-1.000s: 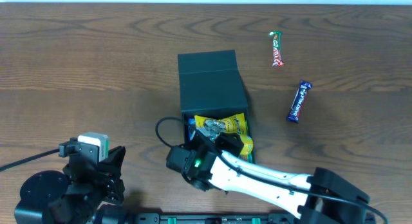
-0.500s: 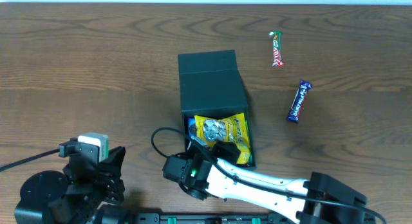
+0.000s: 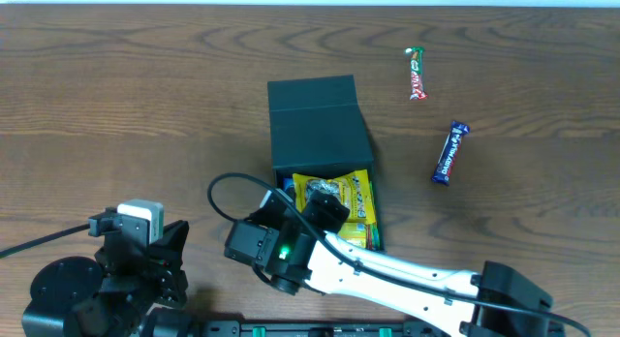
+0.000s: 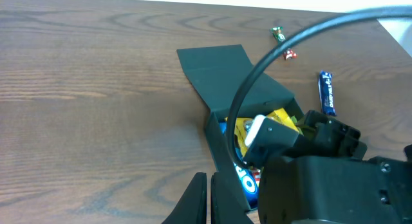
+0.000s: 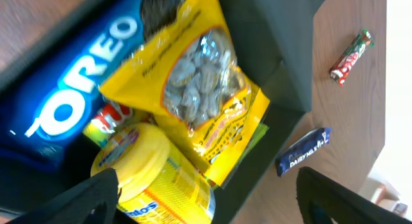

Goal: Pack container
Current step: 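Lower the yellow tube into the box's front and release it, then move the right gripper up to the red KitKat bar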

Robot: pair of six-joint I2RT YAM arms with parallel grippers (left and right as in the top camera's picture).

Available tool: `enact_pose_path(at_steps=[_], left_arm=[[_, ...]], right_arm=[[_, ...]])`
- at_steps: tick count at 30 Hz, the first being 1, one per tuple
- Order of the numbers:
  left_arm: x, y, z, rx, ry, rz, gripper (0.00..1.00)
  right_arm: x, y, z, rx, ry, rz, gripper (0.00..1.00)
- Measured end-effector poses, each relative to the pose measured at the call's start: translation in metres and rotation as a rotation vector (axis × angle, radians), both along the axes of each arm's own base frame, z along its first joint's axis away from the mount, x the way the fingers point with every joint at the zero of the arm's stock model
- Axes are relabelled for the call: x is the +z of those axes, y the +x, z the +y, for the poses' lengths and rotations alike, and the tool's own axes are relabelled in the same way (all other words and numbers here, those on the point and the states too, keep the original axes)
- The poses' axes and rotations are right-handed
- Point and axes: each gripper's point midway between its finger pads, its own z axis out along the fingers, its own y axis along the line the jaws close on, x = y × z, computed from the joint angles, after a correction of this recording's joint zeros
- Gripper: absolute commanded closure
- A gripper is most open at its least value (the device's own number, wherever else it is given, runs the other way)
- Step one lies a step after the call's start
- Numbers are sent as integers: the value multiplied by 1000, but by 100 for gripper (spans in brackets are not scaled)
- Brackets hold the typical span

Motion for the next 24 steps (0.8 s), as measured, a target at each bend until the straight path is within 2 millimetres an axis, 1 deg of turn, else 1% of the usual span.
enact_pose_path(at_steps=[1,3,4,5,10,14,16,18,21,24], left_arm=[[0,0,0,0,0,0,94],[0,0,0,0,0,0,94],[0,0,0,0,0,0,95],[0,0,0,0,0,0,94],[0,0,0,0,0,1,94],[-1,0,0,0,0,3,94],[-1,0,0,0,1,3,94],[-1,-1,0,0,1,6,95],[-1,-1,0,0,1,6,94],[-1,-1,0,0,1,6,94]], right_arm=[[2,1,2,-5,14,-4,37],[4,1,4,-27,43,-8,78],[4,1,4,-37,54,-5,91],[4,0,3,-49,67,9,99],[-7,3,0,-134,146,115,99],[-18,5,12,-170,256,209,99],[-28,1,22,-162,314,265,98],[-37,-6,26,-155,335,312,98],[-50,-18,21,-151,324,374,99],[-55,-26,16,-154,303,408,99]])
